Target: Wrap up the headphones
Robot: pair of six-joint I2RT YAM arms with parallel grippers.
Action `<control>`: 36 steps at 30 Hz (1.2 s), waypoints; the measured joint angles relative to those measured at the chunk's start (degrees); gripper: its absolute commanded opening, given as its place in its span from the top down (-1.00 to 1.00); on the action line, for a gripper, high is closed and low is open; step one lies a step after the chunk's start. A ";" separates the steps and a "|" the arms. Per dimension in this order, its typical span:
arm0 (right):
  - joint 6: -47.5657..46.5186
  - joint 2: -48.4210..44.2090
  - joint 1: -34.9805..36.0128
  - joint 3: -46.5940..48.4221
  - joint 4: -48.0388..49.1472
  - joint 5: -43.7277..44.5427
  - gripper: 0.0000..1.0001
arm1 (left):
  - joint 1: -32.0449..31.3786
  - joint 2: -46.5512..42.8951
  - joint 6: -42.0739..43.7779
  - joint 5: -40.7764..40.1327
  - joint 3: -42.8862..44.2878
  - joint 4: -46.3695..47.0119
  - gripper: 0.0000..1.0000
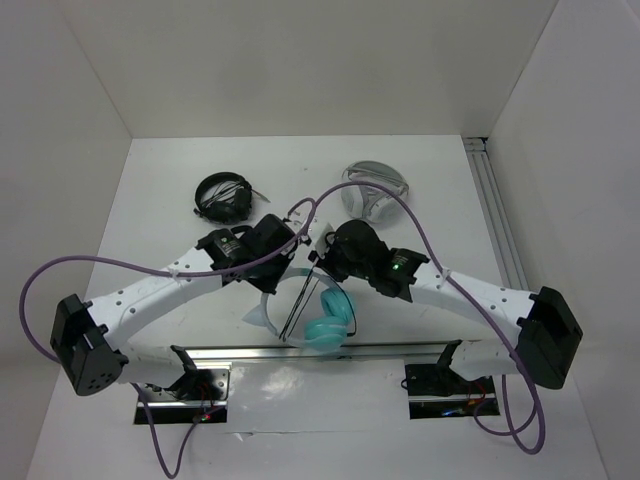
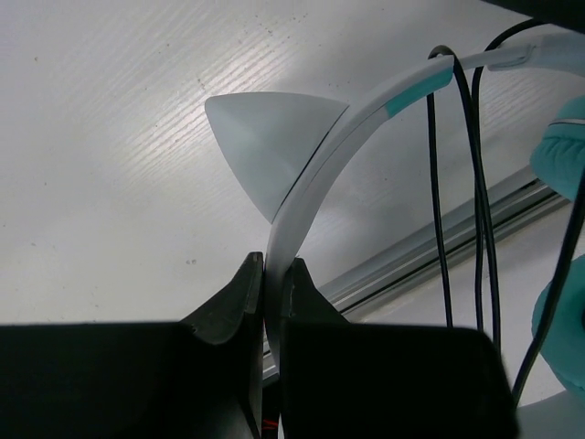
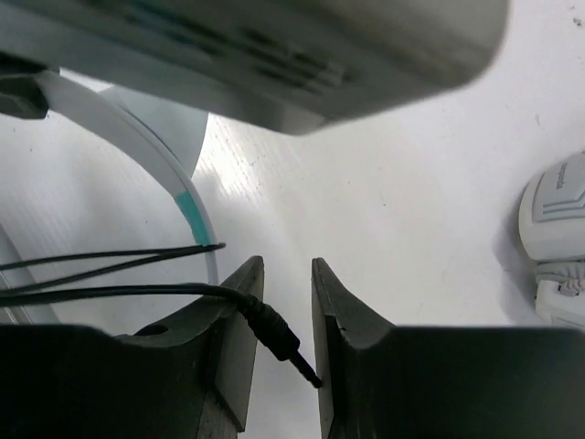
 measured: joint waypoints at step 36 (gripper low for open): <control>4.55 6.88 -7.37 0.50 5.42 1.81 -0.13 | 0.31 -0.66 -2.16 -1.05 4.83 -1.53 1.00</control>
